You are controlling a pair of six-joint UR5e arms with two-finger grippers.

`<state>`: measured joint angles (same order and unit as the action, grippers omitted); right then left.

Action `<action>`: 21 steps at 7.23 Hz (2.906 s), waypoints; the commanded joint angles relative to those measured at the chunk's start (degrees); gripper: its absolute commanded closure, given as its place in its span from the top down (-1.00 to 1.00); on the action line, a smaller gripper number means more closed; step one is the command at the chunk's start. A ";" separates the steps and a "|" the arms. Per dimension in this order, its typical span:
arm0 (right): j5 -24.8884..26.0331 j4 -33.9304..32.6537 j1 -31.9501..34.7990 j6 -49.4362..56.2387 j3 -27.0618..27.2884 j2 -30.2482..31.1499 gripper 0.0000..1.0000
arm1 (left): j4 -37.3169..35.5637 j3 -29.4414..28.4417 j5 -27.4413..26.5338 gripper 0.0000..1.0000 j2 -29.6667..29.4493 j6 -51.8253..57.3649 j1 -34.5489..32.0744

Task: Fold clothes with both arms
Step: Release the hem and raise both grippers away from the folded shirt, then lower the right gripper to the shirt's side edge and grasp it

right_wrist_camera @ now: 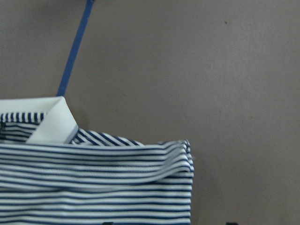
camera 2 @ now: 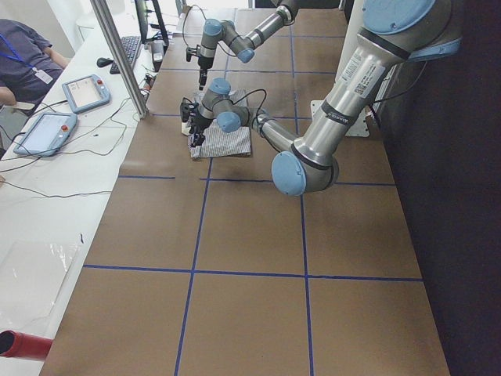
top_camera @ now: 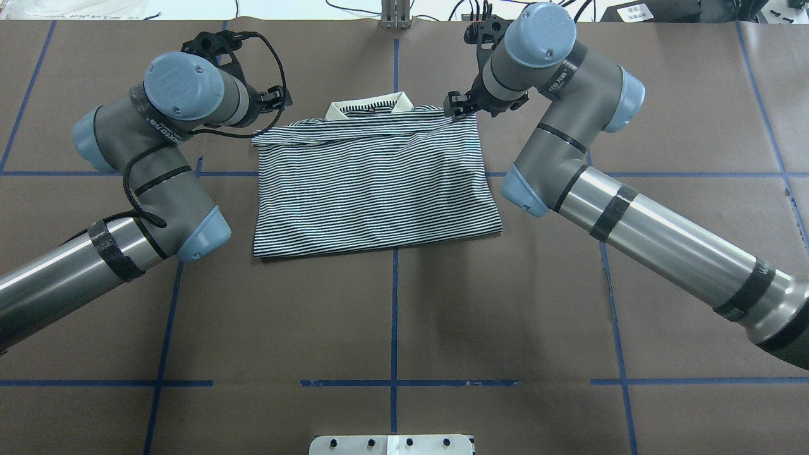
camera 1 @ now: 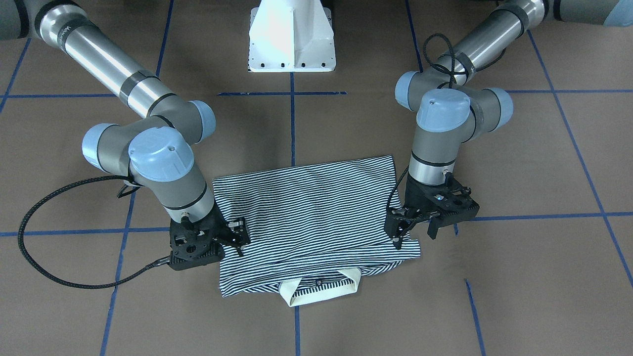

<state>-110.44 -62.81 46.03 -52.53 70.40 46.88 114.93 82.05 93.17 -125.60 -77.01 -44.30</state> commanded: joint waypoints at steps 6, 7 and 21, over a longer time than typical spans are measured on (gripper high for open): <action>-3.02 -0.03 -7.44 -12.42 13.62 12.54 0.88 | -0.14 4.96 0.00 1.00 0.80 -0.77 0.35; -3.02 -0.03 -8.32 -12.33 13.36 12.62 0.85 | -0.14 4.96 0.09 1.00 0.80 -0.77 0.35; -5.66 -11.60 -8.41 -12.24 21.24 13.24 -1.00 | -0.23 6.37 0.53 1.00 1.06 -0.86 0.44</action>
<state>-116.05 -69.82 37.68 -64.78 88.38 60.10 114.70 88.47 93.69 -124.68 -77.87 -43.86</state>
